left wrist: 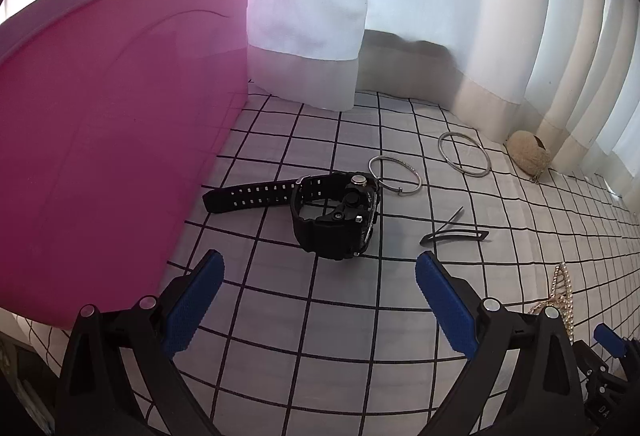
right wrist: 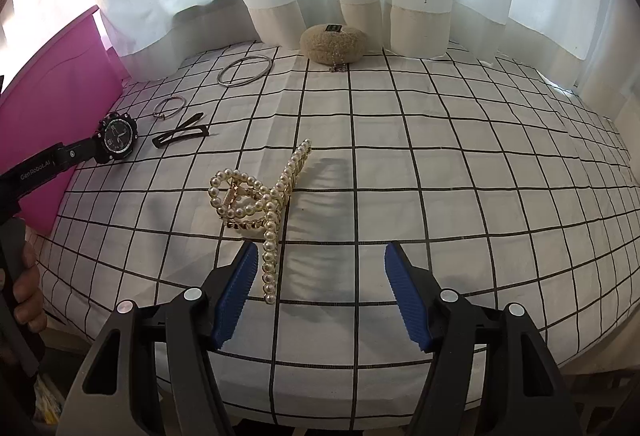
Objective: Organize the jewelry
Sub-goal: 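Withdraw both tools from the tub back over the table, then lower the left tool to the black watch while the right tool approaches the pearl claw clip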
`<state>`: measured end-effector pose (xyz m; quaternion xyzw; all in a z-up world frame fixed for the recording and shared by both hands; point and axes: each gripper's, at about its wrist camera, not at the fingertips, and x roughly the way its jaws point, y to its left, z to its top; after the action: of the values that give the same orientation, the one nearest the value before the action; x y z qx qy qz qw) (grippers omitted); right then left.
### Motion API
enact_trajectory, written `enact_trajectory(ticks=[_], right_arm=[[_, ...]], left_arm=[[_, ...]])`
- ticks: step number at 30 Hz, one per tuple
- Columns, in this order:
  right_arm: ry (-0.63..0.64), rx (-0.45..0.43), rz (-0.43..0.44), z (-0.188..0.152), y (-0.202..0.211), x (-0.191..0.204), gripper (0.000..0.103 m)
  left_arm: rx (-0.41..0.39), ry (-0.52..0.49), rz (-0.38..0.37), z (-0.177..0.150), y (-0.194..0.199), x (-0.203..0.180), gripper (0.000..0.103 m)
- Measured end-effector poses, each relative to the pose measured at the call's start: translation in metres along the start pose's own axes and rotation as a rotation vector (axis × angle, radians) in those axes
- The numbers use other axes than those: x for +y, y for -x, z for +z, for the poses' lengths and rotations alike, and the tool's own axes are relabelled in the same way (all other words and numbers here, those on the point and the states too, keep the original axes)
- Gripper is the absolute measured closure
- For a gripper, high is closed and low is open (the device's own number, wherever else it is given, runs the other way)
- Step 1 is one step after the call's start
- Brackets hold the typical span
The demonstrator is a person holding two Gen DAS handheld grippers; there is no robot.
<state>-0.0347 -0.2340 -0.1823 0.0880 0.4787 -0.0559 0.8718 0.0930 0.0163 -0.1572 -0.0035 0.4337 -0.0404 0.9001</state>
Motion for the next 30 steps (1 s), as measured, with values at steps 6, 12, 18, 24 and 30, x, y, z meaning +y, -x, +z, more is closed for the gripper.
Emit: enact_trajectory(ticks=[6, 12, 18, 24, 30], right_arm=[[0.01, -0.018, 0.009, -0.001, -0.011, 0.004, 0.04], [0.035, -0.025, 0.005, 0.001, -0.02, 0.011, 0.04], [0.038, -0.025, 0.014, 0.008, -0.027, 0.016, 0.04], [0.066, -0.028, 0.03, 0.01, -0.031, 0.022, 0.04], [0.103, -0.027, 0.027, 0.009, -0.034, 0.028, 0.04]], left_arm=[[-0.02, -0.013, 0.017, 0.0, -0.021, 0.0, 0.008], [-0.011, -0.005, 0.022, 0.001, -0.033, 0.004, 0.008], [-0.004, -0.001, 0.026, 0.004, -0.04, 0.005, 0.008], [0.0, -0.006, 0.024, 0.006, -0.048, 0.001, 0.008], [0.006, 0.004, 0.022, 0.009, -0.055, -0.002, 0.008]])
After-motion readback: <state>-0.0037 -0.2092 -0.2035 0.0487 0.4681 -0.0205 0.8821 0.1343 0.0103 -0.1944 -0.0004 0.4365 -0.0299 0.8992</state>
